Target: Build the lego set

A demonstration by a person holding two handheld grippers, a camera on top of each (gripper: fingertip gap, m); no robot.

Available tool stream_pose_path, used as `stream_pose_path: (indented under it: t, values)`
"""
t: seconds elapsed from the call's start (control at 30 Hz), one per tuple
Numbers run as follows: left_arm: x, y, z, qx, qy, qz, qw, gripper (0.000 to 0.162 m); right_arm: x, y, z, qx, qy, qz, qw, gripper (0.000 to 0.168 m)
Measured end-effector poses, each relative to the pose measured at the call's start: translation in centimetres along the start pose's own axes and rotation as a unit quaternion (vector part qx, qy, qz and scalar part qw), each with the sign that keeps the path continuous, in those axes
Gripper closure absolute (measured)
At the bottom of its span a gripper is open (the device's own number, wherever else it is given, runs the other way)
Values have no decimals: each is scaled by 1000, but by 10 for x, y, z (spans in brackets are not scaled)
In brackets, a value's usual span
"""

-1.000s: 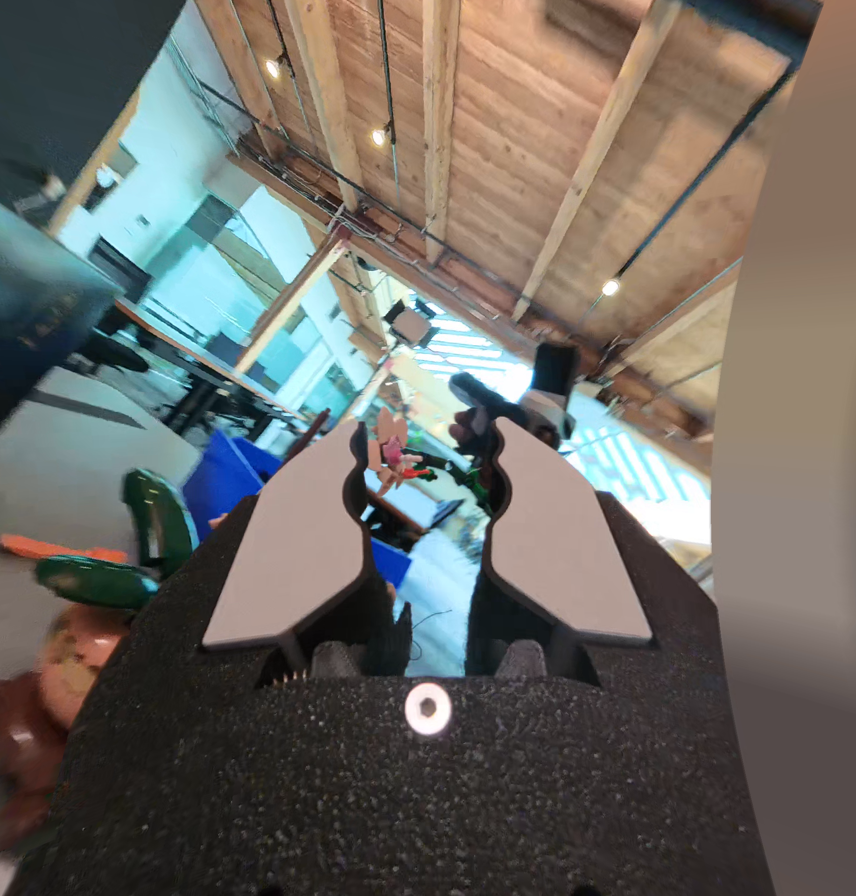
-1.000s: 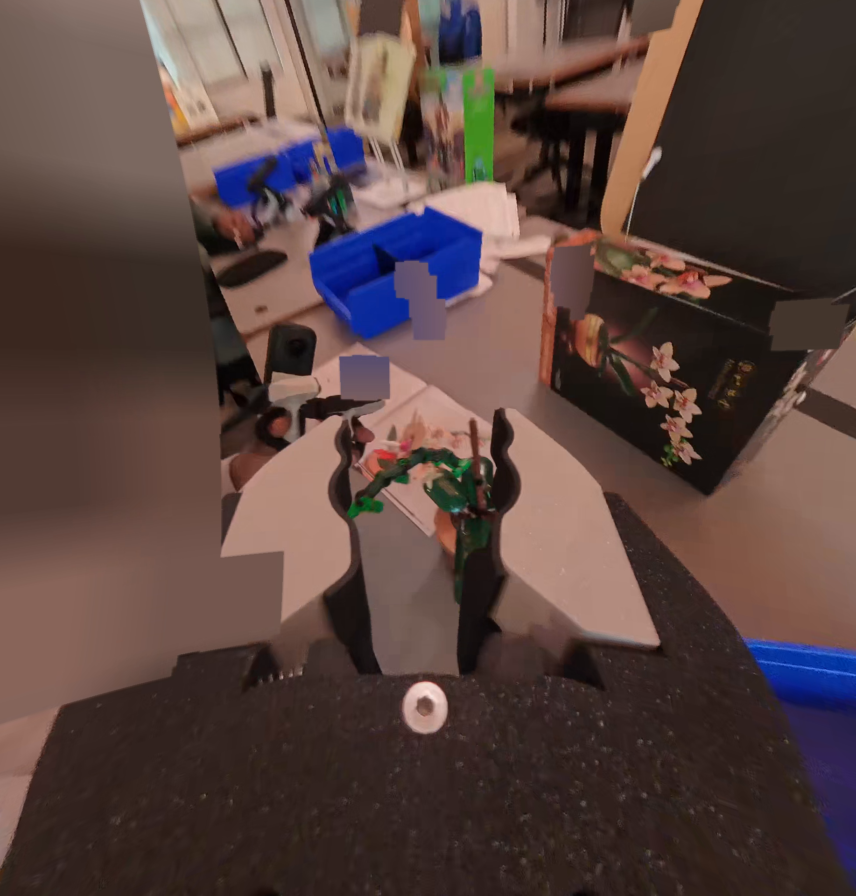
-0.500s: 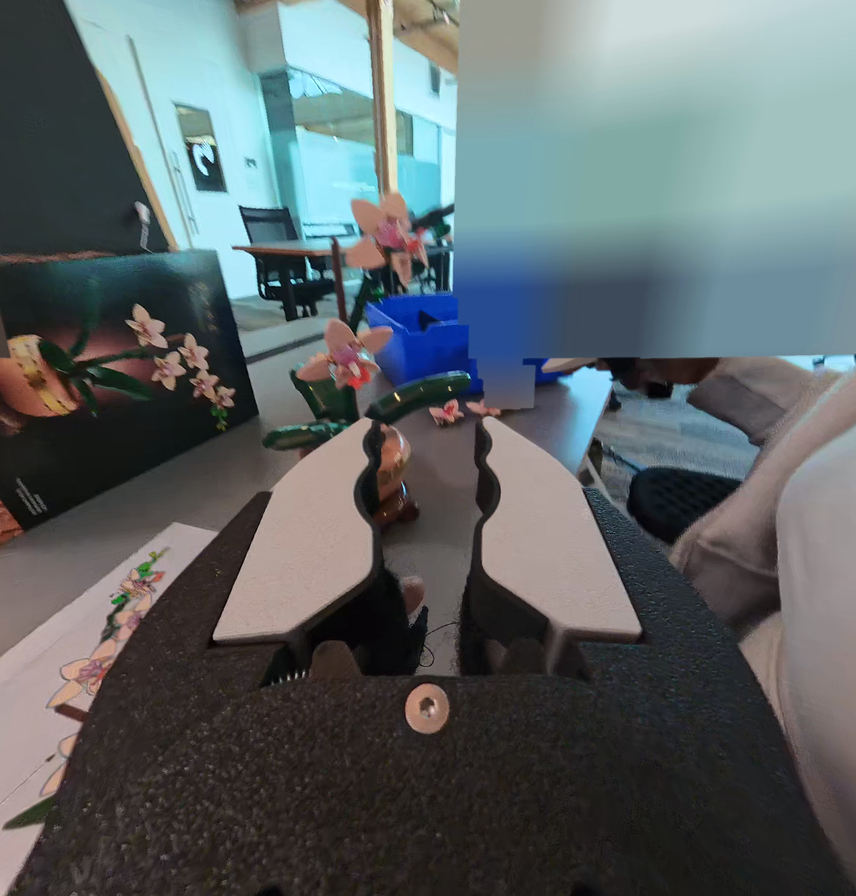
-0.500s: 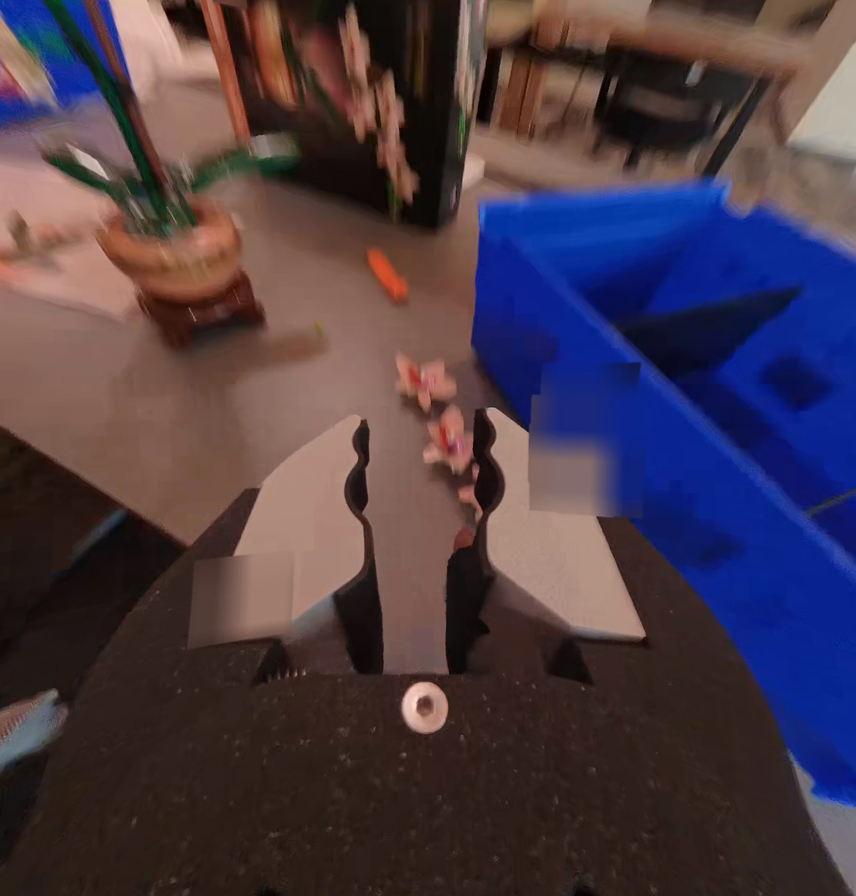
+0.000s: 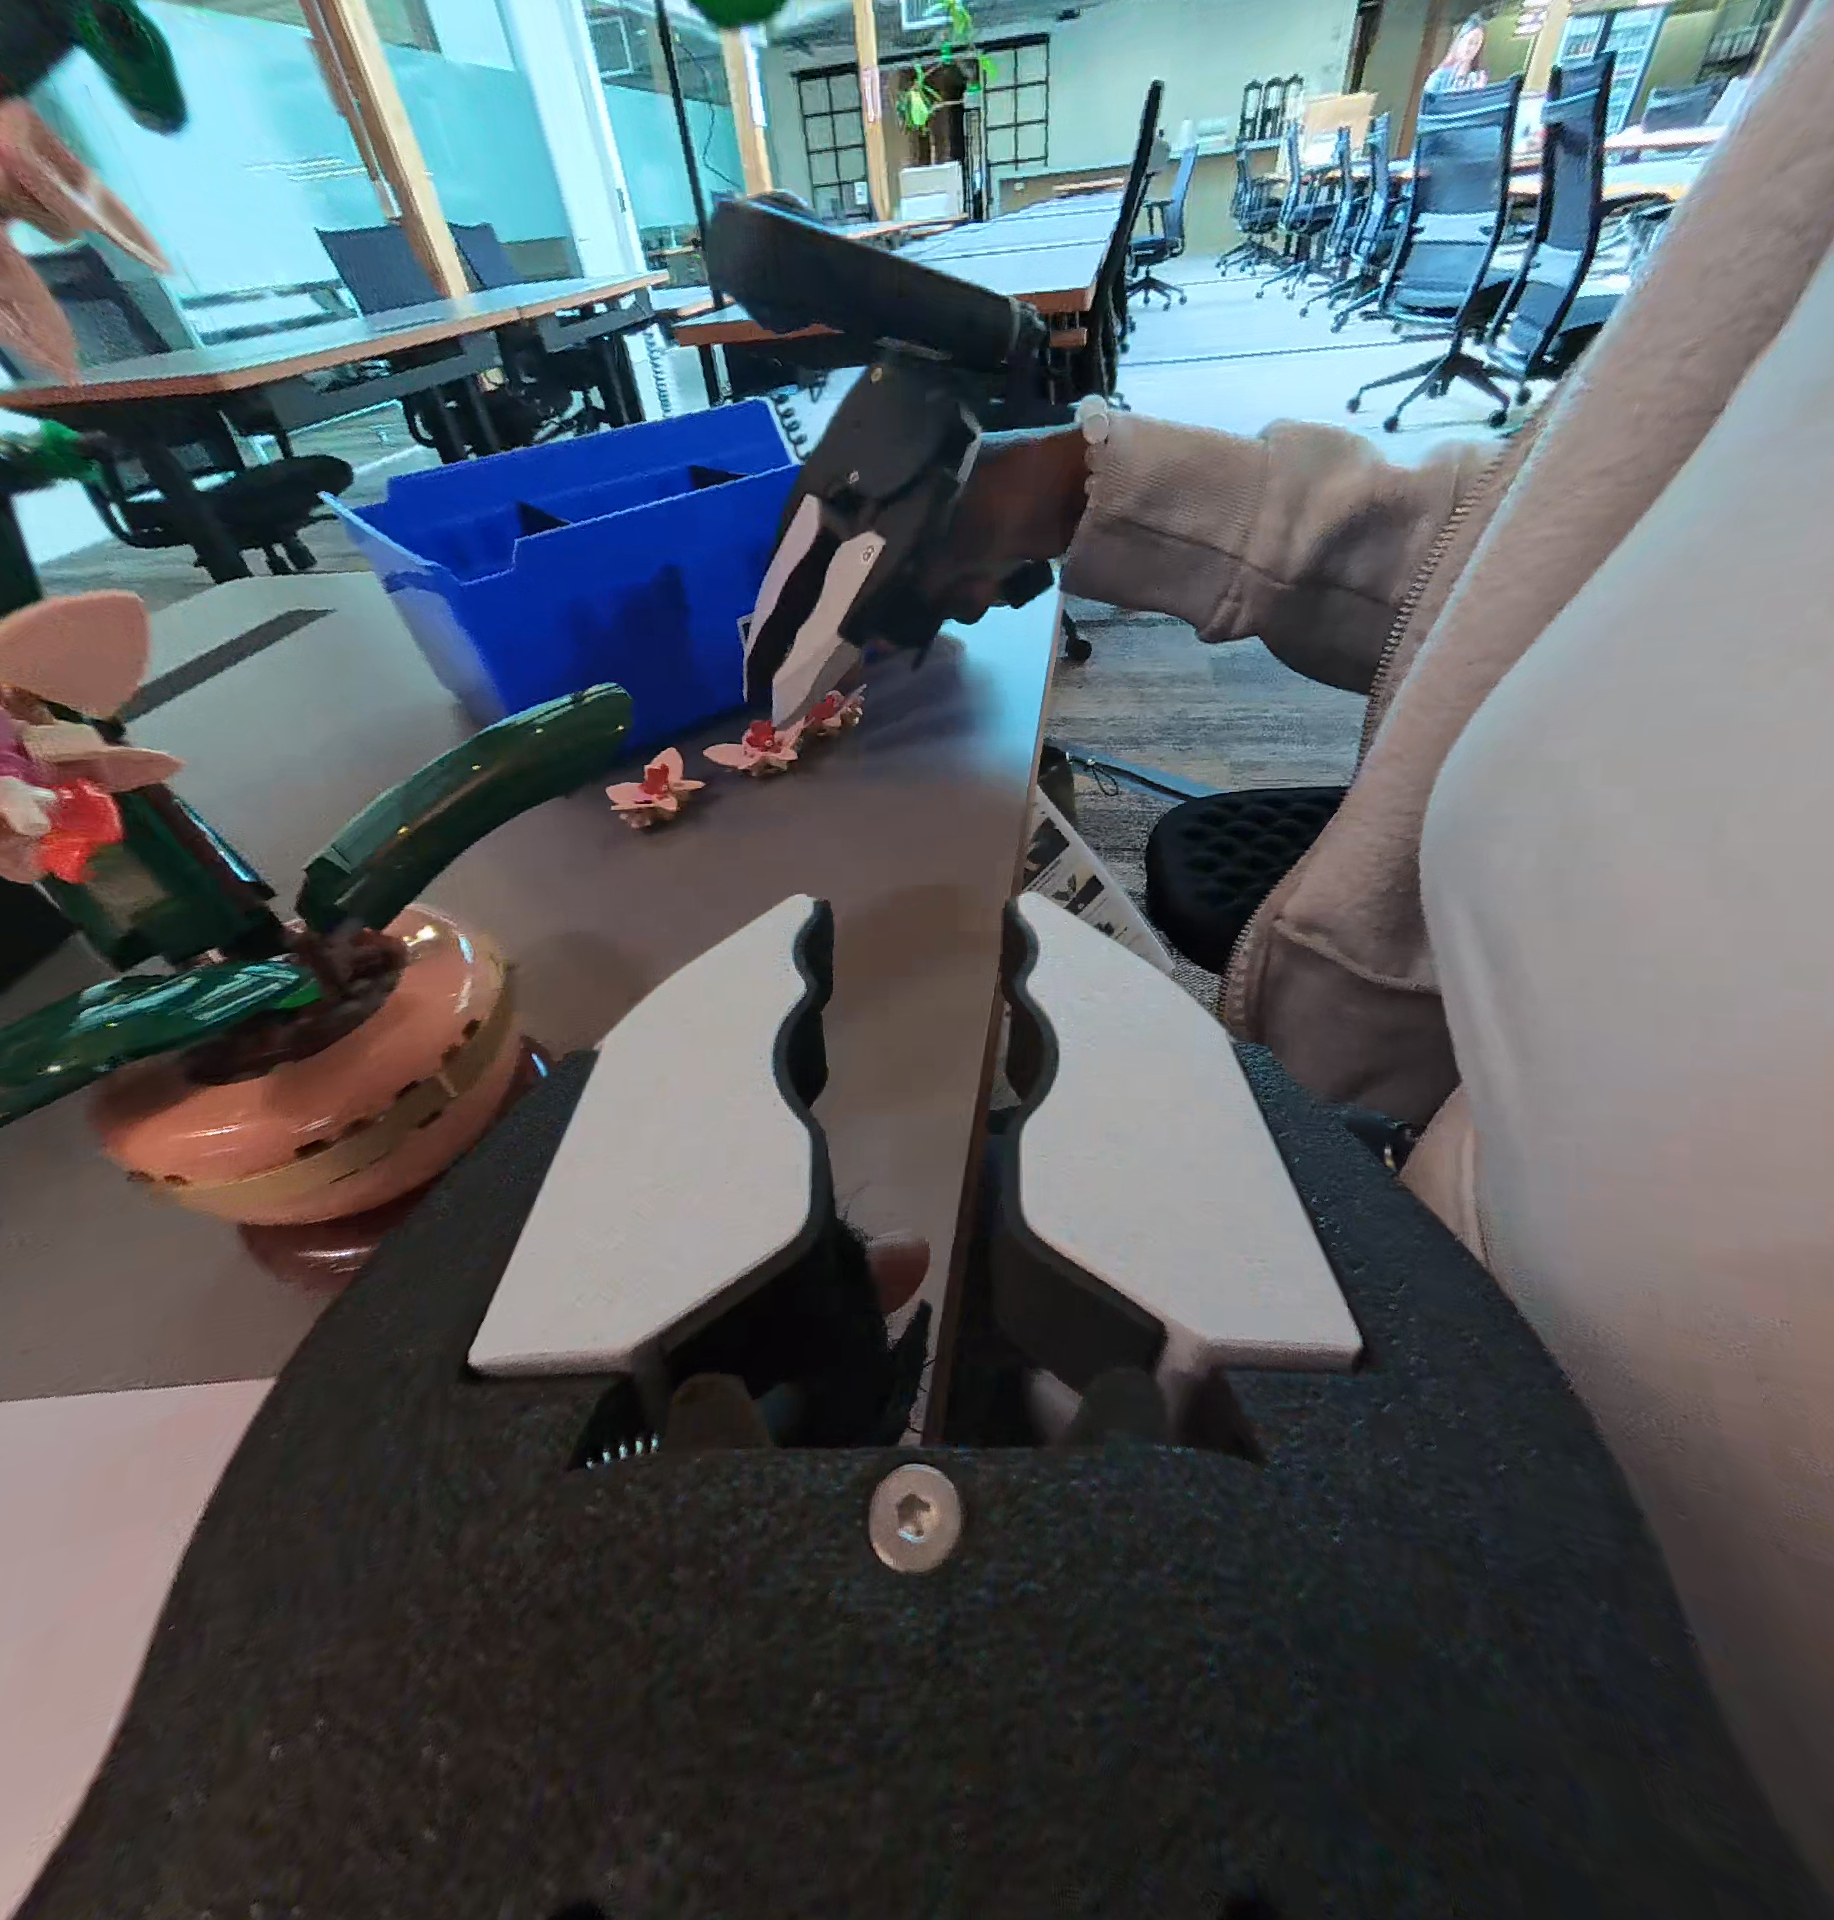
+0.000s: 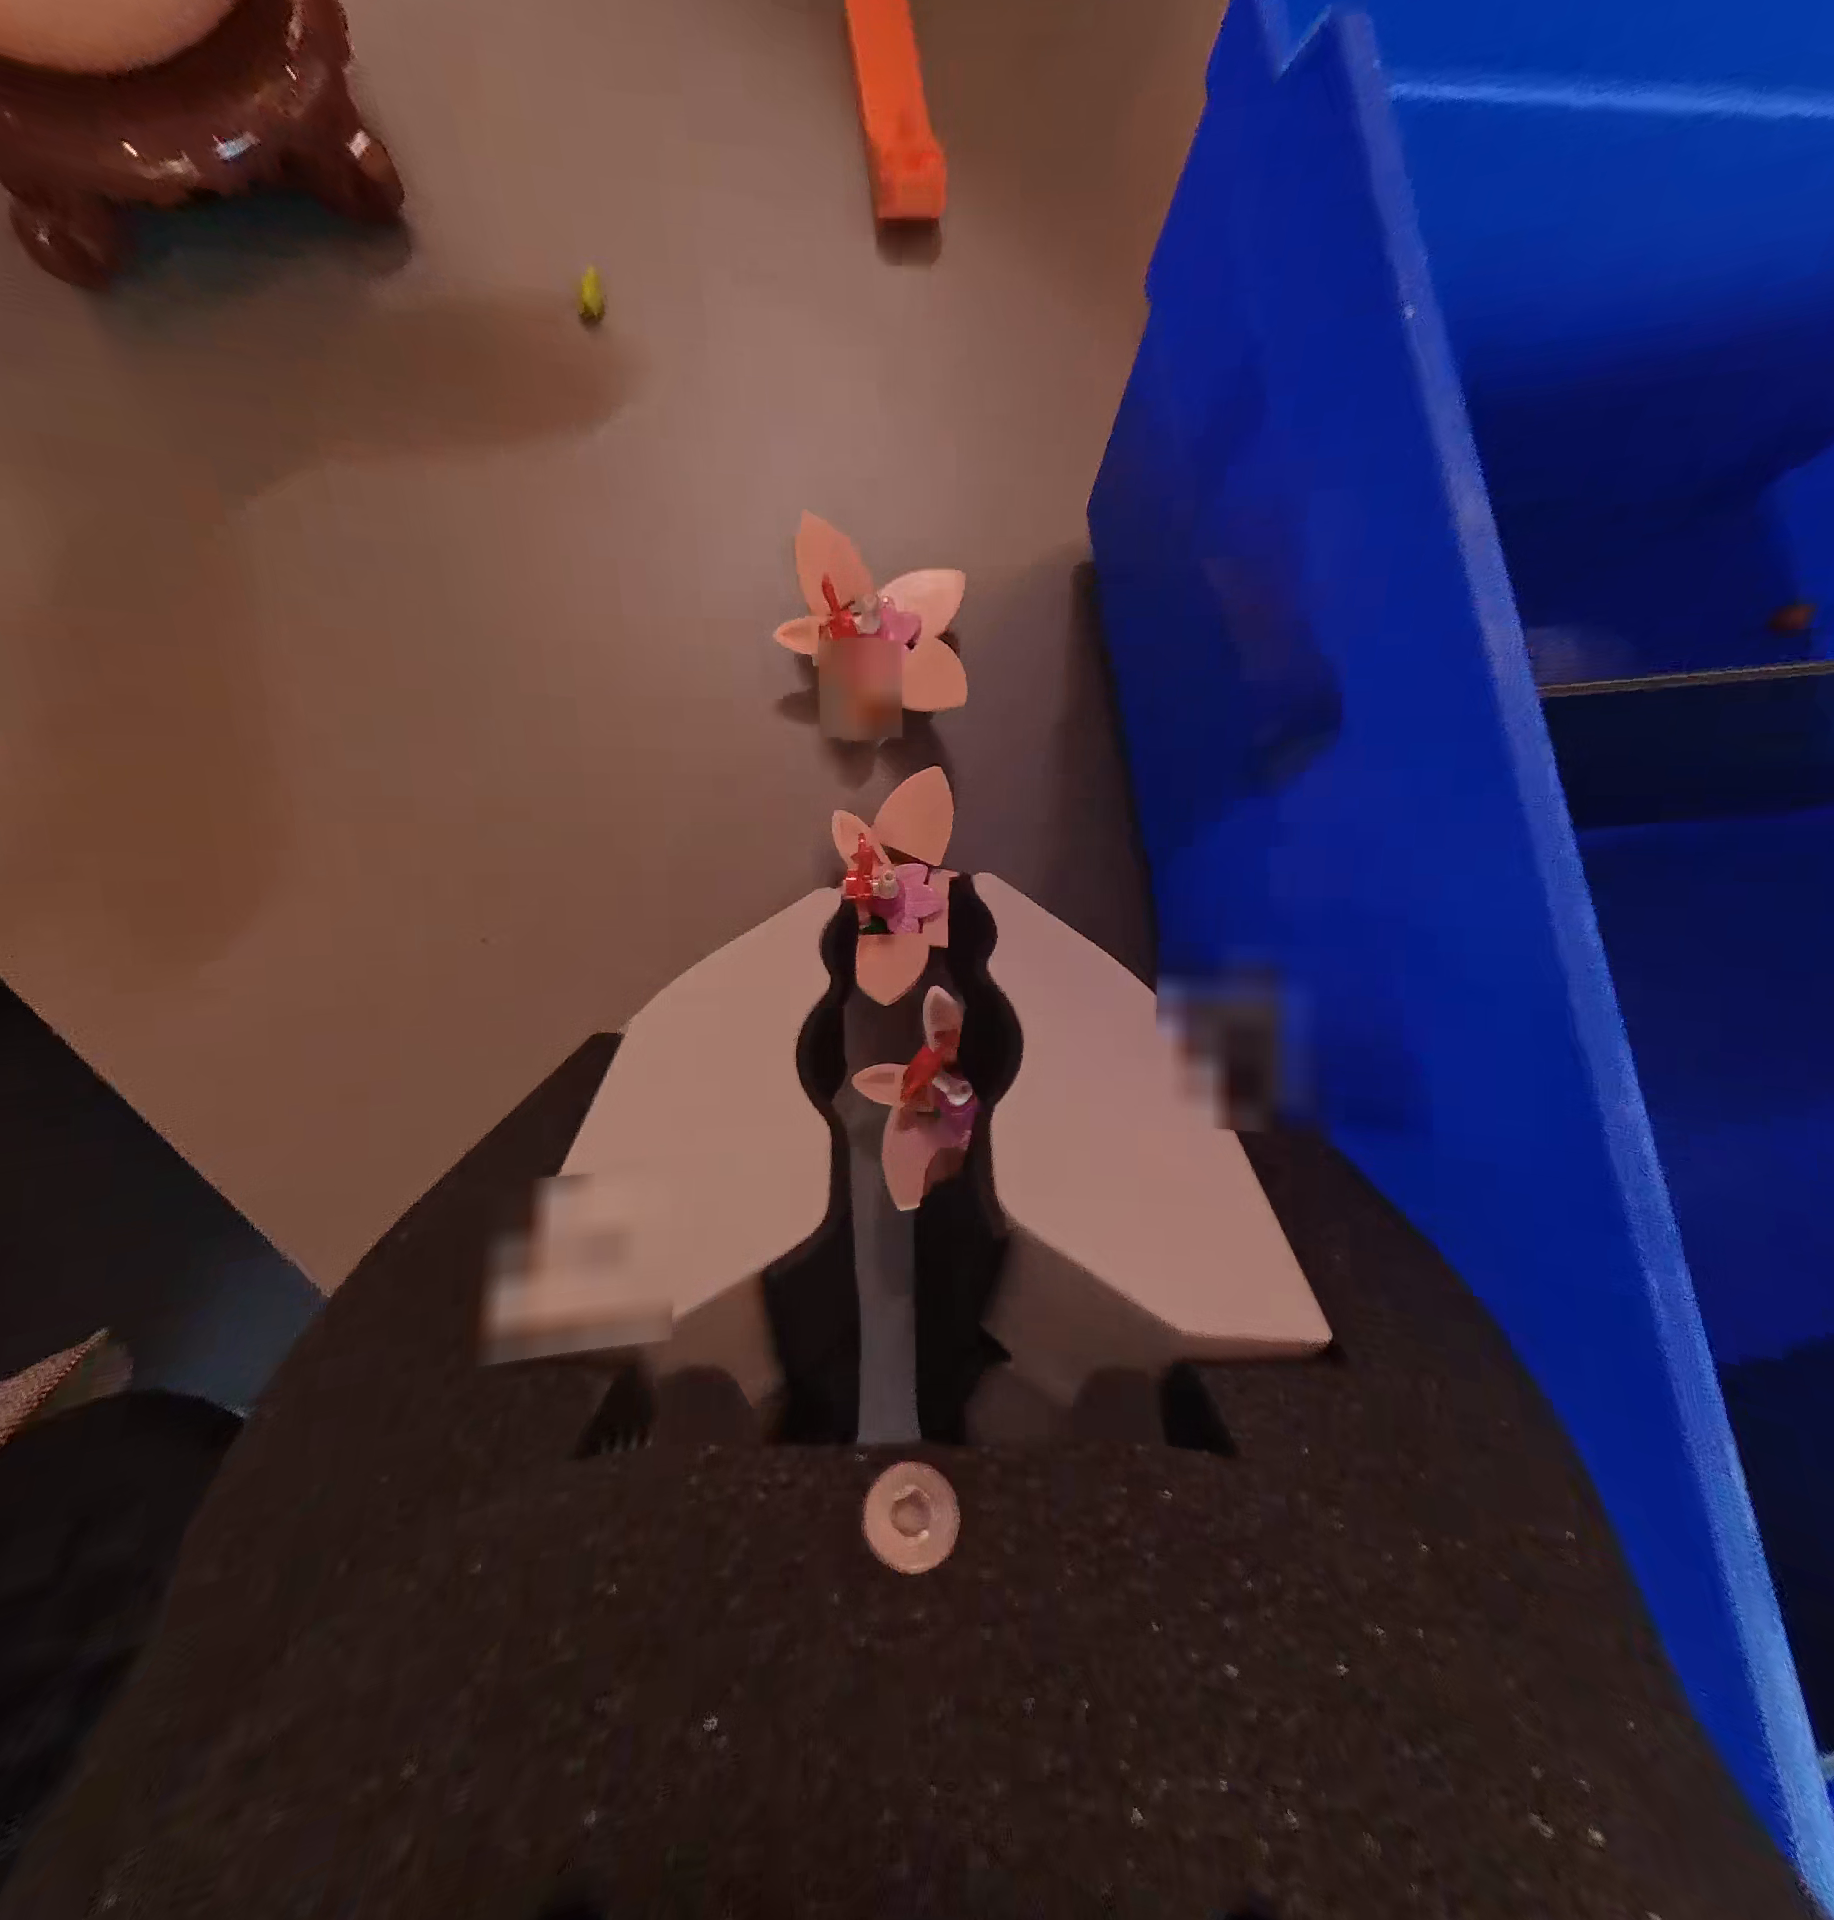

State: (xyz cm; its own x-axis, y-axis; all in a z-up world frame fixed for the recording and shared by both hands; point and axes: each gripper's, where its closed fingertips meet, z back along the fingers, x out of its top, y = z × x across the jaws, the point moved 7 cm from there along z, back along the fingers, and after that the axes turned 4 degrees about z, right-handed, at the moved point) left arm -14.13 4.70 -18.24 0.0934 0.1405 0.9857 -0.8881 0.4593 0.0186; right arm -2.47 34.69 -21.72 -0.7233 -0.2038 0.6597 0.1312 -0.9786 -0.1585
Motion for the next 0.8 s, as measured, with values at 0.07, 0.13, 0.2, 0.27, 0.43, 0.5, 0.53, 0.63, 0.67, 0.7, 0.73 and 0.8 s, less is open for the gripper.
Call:
stream_pose_path:
  t: [0.07, 0.13, 0.2, 0.27, 0.43, 0.5, 0.53, 0.63, 0.67, 0.7, 0.73, 0.8]
  values:
    - [-3, 0, -4, -4, 0, 8, 1000, 131, 0, 0, -6, 7, 13, 8, 1000, 150]
    - [-6, 0, -7, -11, 4, 15, 1000, 131, -1, 2, -11, 12, 21, 14, 1000, 151]
    - [-8, 0, -8, -16, 8, 18, 1000, 131, -1, 3, -14, 6, 16, 17, 1000, 157]
    - [-9, -1, -9, -19, 7, 21, 1000, 131, 0, 6, -14, 16, 5, 16, 1000, 157]
    - [-9, -1, -12, -15, -36, 70, 997, 131, 7, 13, -3, -4, -62, 50, 997, 158]
    - [-9, 1, -14, -16, -64, 119, 991, 130, 15, 24, 9, -21, -122, 104, 987, 158]
    - [-10, 3, -15, -14, -81, 153, 985, 130, 20, 32, 15, -26, -158, 139, 977, 158]
    - [-9, 8, -14, -45, -137, 253, 957, 130, 30, 52, 31, -54, -239, 247, 937, 158]
    - [-10, 10, -14, -50, -150, 289, 944, 130, 33, 57, 34, -66, -257, 279, 923, 158]
    - [-11, 14, -15, -49, -157, 328, 930, 130, 36, 62, 36, -75, -270, 306, 910, 158]
    - [-12, 16, -15, -61, -166, 354, 918, 130, 39, 69, 39, -78, -275, 331, 899, 158]
    - [-12, 15, -16, -92, -174, 385, 902, 130, 45, 89, 42, -68, -269, 378, 883, 158]
